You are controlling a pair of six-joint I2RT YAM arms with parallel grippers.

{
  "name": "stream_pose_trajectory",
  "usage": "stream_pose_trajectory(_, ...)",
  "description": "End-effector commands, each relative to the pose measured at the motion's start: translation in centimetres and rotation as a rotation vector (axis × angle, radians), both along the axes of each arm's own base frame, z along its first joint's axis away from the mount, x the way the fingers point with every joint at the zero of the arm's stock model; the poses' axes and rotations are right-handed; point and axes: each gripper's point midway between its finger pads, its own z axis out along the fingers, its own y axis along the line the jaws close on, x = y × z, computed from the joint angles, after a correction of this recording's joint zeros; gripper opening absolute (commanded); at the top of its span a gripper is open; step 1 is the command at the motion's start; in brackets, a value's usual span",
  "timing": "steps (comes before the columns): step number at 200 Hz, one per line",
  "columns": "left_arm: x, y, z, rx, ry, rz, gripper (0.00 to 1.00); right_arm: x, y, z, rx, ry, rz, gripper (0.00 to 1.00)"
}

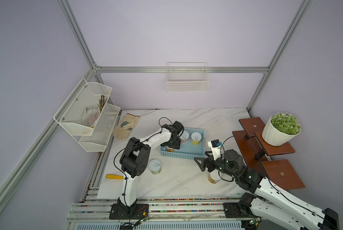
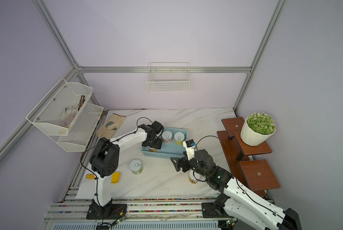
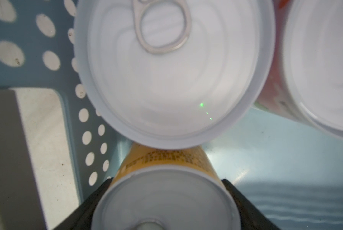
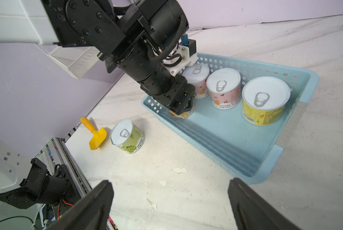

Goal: Put the canned food in the basket
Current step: Place the canned food in the basket, then pick up the canned food from the center of the board.

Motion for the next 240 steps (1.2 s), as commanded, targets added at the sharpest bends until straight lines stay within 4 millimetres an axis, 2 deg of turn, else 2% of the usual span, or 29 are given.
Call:
stream_pose_trajectory(1, 1.0, 0.0, 1.1, -0.009, -0.044, 0.008, 0.86, -0.1, -0.3, -0.7, 0.001, 0.016, -0.009, 0.96)
stream_pose_trajectory(45, 1.0, -0.4, 2.8, -0.043, -0.058, 0.002, 0.87, -0.2, -0.5, -0.8, 0.001, 0.015, -0.013, 0.96)
stream_pose_trajectory(73, 0.6, -0.9, 5.9, -0.107, -0.099, -0.01, 0.84, -0.3, -0.4, -1.0, -0.003, 0.015, -0.005, 0.95)
stream_pose_trajectory(97, -0.2, -1.3, 8.8, -0.183, -0.139, -0.033, 0.84, -1.7, 1.0, -0.4, 0.054, -0.006, 0.109, 0.95)
stream_pose_trajectory(125, -1.7, -0.8, 11.7, -0.241, -0.193, -0.038, 0.84, -2.1, 1.9, -1.0, 0.069, 0.015, 0.156, 0.96)
stream_pose_trajectory(142, -2.9, -0.2, 12.9, -0.261, -0.212, -0.036, 0.84, -2.3, 2.7, -1.1, 0.071, 0.025, 0.18, 0.96)
stream_pose_trajectory(174, -5.5, 1.5, 13.3, -0.271, -0.218, -0.017, 0.85, -2.6, 4.6, -1.0, 0.039, 0.016, 0.207, 0.96)
stream_pose_trajectory(205, -8.2, 3.8, 11.9, -0.247, -0.185, 0.043, 0.89, -3.1, 6.7, -1.1, 0.009, 0.009, 0.237, 0.96)
stream_pose_trajectory(209, -8.7, 4.2, 12.8, -0.262, -0.208, 0.05, 0.89, -3.1, 6.9, -1.1, 0.003, 0.008, 0.236, 0.96)
stream_pose_trajectory(240, -11.3, 6.7, 11.5, -0.218, -0.183, 0.117, 0.94, -3.7, 8.8, -1.0, -0.044, -0.024, 0.246, 0.96)
